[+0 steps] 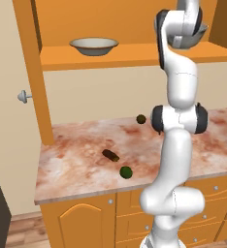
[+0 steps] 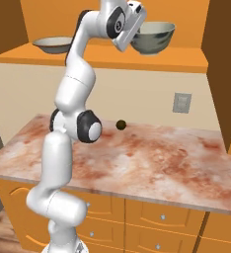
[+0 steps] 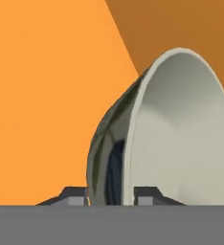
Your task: Pick both bowls and place them on the counter. Then place the sweet potato in one bowl and place the lime in the other bowl.
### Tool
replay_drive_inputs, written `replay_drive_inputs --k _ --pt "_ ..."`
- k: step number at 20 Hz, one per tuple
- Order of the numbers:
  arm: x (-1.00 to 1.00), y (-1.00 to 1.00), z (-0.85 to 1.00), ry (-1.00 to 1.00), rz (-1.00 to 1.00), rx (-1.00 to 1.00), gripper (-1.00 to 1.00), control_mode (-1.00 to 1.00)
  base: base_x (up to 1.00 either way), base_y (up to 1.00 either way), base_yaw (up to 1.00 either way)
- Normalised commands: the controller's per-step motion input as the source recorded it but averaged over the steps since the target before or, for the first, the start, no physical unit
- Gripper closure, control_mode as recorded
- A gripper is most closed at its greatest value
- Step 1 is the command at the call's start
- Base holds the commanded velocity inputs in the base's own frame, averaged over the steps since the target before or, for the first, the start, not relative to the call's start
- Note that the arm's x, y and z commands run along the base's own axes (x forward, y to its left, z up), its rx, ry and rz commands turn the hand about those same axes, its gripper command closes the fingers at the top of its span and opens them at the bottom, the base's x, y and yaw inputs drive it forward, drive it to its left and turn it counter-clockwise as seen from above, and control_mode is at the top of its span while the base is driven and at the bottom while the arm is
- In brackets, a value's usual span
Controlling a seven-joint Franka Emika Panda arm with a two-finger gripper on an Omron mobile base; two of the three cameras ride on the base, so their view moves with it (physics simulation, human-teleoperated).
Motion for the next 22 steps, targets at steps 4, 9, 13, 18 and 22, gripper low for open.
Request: replay_drive_inputs --k 4,9,13,18,22 --pt "-0.54 -0.09 -0.11 -0.14 0.0 0.01 1.0 -1.0 0.0 0.0 0.0" --pt "-0.73 -0.01 -0.28 -0.1 0.0 0.01 1.0 -1.0 0.0 0.0 0.0" --pt "-0.98 0.0 -0.37 -0.09 0.0 0.02 1.0 -1.0 0.0 0.0 0.0" --pt "-1.0 0.02 -0.53 -0.08 -0.01 0.06 1.0 -1.0 0.0 0.0 0.0" --pt "-1.0 0.13 -0.52 -0.03 -0.03 0.07 1.0 -1.0 0.0 0.0 0.0"
